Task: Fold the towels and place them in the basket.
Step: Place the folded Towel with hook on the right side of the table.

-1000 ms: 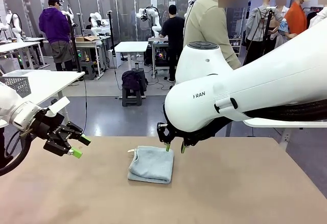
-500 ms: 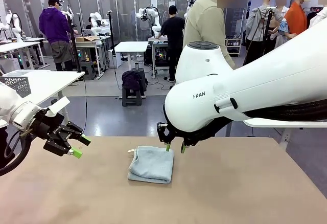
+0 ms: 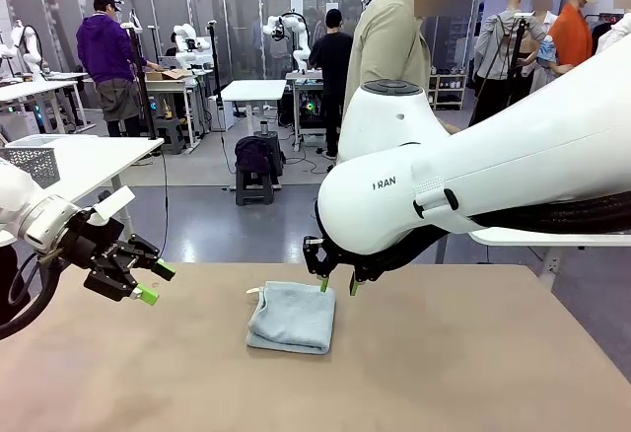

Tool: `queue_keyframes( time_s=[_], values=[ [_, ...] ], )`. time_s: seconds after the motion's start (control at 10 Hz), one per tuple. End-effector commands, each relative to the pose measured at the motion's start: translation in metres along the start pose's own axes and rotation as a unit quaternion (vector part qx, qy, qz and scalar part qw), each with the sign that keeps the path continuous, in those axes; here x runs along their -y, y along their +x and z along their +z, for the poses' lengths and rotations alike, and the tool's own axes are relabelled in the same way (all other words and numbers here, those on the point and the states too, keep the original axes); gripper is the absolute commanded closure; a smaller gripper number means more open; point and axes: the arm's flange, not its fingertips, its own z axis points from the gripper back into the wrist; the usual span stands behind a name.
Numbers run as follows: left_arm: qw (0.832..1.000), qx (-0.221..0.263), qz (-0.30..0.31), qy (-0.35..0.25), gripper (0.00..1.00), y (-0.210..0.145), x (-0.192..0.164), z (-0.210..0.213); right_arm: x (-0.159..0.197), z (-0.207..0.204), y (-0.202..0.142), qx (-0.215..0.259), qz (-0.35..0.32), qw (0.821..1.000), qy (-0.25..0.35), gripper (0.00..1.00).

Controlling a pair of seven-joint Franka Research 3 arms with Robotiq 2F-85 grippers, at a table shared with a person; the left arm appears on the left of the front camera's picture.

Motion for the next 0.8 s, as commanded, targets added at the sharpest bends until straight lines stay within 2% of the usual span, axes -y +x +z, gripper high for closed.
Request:
queue_keyframes(
  time_s=[0.0,0.7],
  values=[
    [1.0,0.003,-0.005,0.001,0.25,0.0,0.002,0.001,0.0,0.0,0.0,0.0,0.0,1.0,0.0,0.51],
    [1.0,0.003,-0.005,0.001,0.25,0.0,0.002,0.001,0.013,-0.079,0.05,-0.015,-0.054,0.998,0.037,0.51]
  ],
)
